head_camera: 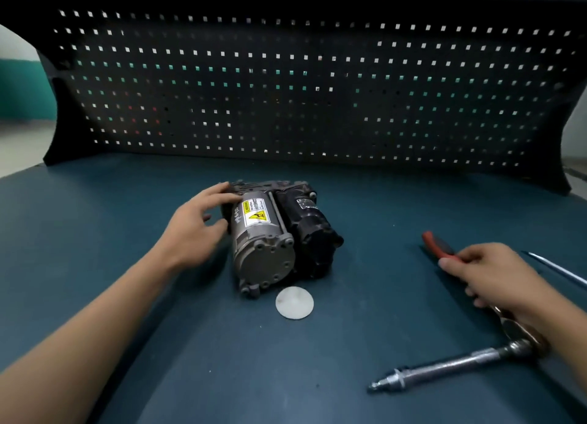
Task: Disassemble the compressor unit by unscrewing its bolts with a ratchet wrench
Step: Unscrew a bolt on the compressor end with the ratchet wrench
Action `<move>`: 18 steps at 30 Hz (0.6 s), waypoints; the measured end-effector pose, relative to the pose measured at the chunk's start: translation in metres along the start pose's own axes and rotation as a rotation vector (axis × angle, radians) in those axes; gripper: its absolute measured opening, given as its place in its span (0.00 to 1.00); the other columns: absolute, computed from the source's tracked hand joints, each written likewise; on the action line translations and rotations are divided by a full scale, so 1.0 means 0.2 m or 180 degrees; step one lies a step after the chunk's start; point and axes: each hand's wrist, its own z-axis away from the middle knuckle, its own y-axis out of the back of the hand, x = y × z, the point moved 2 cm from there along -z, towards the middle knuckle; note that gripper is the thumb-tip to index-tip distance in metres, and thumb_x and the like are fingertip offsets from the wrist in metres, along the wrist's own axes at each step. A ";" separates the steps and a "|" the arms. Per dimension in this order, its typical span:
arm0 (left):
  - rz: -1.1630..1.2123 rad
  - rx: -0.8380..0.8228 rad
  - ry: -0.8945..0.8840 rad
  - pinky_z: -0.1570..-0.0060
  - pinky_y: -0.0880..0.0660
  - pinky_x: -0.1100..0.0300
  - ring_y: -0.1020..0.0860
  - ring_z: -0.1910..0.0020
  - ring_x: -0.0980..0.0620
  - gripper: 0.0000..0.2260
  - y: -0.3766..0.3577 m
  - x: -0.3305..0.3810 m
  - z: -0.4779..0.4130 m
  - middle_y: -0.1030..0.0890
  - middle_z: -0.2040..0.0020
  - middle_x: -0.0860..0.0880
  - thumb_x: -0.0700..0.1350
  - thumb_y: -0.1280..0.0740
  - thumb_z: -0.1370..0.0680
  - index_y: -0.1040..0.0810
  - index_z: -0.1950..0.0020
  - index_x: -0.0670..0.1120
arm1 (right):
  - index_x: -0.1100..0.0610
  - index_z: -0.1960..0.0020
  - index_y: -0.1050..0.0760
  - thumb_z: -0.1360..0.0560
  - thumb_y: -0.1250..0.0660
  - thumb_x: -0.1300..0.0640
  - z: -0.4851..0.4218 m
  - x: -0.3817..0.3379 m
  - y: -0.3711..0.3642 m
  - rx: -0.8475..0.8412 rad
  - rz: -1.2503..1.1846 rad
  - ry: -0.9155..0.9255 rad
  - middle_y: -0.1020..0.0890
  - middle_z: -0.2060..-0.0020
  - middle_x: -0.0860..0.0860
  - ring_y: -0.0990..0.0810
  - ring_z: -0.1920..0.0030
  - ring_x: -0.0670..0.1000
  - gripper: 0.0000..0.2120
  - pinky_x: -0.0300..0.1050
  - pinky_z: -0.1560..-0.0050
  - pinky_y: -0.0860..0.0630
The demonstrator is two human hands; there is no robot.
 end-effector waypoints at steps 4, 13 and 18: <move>-0.0214 -0.0115 -0.0023 0.26 0.37 0.48 0.36 0.25 0.55 0.23 -0.01 0.00 0.01 0.33 0.25 0.55 0.31 0.36 0.23 0.23 0.34 0.54 | 0.59 0.53 0.19 0.24 0.27 0.52 0.00 0.02 0.01 0.0195 -0.0610 -0.0347 0.23 0.69 0.56 0.24 0.71 0.52 0.09 0.43 0.72 0.26; -0.0092 -0.0161 -0.0002 0.24 0.42 0.52 0.39 0.25 0.59 0.24 -0.04 0.11 0.09 0.30 0.27 0.55 0.61 0.38 0.25 0.25 0.31 0.53 | 0.62 0.50 0.22 0.22 0.29 0.57 0.01 0.01 -0.04 0.0348 -0.1738 -0.0605 0.27 0.66 0.54 0.29 0.71 0.50 0.08 0.40 0.79 0.31; -0.0202 -0.0405 -0.0473 0.25 0.46 0.59 0.43 0.23 0.61 0.29 -0.05 0.24 0.15 0.31 0.27 0.59 0.68 0.38 0.29 0.24 0.32 0.55 | 0.60 0.52 0.24 0.22 0.29 0.58 0.02 -0.01 -0.06 0.0306 -0.2089 -0.0594 0.28 0.66 0.54 0.31 0.72 0.51 0.06 0.36 0.83 0.33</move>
